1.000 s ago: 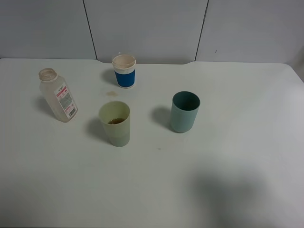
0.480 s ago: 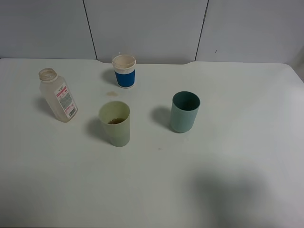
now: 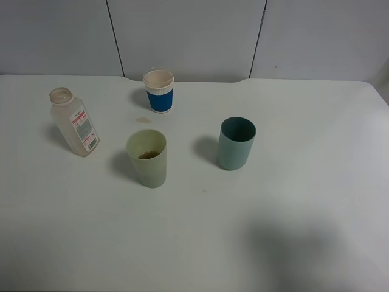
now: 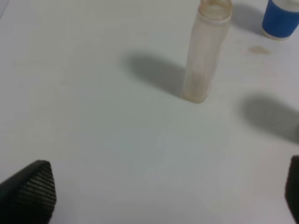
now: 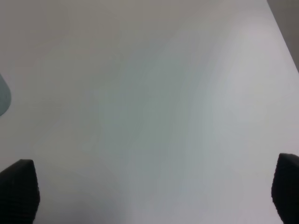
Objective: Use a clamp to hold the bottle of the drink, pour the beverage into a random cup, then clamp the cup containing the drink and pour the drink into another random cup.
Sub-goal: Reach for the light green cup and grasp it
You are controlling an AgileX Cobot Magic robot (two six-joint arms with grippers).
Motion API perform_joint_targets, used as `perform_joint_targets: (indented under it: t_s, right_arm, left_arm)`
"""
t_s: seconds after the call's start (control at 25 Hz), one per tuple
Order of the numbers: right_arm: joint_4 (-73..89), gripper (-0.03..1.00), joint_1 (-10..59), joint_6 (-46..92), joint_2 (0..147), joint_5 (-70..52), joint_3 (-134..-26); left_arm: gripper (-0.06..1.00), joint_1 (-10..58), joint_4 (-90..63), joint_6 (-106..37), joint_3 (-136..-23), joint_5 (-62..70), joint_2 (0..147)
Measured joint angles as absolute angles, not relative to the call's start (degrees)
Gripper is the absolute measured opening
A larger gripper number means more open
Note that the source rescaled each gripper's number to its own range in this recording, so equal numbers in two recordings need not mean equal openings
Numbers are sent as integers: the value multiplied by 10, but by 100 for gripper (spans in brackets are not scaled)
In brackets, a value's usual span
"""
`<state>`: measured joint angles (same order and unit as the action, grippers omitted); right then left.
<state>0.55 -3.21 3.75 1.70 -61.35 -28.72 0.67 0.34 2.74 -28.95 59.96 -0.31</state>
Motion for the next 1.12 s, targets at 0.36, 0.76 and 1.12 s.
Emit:
perform_joint_targets:
  t_s: [0.36, 0.76, 1.12]
  right_arm:
    - [6, 100, -32, 38, 17, -614, -287]
    - [6, 100, -32, 38, 17, -614, -287]
    - [6, 100, -32, 38, 17, -614, -287]
  left_arm:
    - [100, 7, 3, 27, -290, 600, -3]
    - [100, 7, 3, 27, -290, 600, -3]
    - [100, 7, 3, 26, -290, 600, -3]
